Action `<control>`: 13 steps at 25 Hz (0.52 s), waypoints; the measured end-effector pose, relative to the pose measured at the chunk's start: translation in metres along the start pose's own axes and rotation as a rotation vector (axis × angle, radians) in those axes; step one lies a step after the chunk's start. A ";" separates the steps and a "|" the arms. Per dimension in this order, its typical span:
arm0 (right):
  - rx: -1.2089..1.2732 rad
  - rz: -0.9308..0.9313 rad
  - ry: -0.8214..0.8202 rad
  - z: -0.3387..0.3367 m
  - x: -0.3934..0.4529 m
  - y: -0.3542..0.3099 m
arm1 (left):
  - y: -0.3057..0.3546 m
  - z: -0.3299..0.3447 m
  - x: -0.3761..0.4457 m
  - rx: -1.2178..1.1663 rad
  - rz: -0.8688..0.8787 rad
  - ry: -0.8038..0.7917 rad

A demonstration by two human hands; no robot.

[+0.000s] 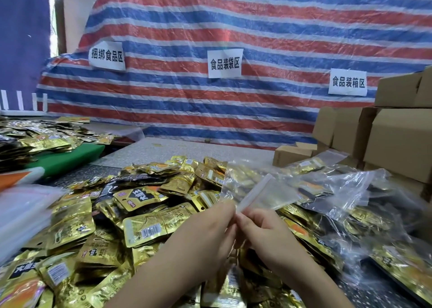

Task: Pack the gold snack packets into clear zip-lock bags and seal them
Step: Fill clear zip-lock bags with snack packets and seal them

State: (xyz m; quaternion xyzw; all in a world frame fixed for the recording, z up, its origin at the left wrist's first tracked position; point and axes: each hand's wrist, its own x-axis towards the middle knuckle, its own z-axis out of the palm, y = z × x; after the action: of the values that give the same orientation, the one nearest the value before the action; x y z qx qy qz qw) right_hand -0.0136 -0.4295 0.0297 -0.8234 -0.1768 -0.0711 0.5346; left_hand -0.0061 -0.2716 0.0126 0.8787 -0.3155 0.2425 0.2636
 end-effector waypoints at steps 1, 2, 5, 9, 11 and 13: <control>-0.029 -0.011 0.019 0.000 0.000 0.001 | 0.001 0.000 -0.001 0.018 -0.004 -0.001; -0.051 -0.017 0.031 0.000 0.001 0.002 | 0.001 0.000 -0.001 0.036 -0.003 0.004; -0.058 -0.025 0.035 0.000 0.001 0.004 | 0.002 -0.003 -0.004 0.044 -0.004 0.011; -0.046 -0.040 0.023 -0.004 -0.001 0.003 | -0.001 -0.007 -0.004 -0.022 -0.023 0.027; -0.089 -0.060 0.024 -0.005 -0.001 0.003 | -0.003 -0.008 -0.004 -0.049 -0.021 0.033; -0.125 -0.075 0.012 -0.007 -0.002 0.004 | -0.003 -0.009 -0.002 -0.106 -0.029 0.023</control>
State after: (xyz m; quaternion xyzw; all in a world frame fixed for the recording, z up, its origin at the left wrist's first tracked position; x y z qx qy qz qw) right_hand -0.0133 -0.4374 0.0287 -0.8473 -0.1997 -0.1071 0.4803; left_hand -0.0073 -0.2633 0.0168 0.8652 -0.3118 0.2318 0.3169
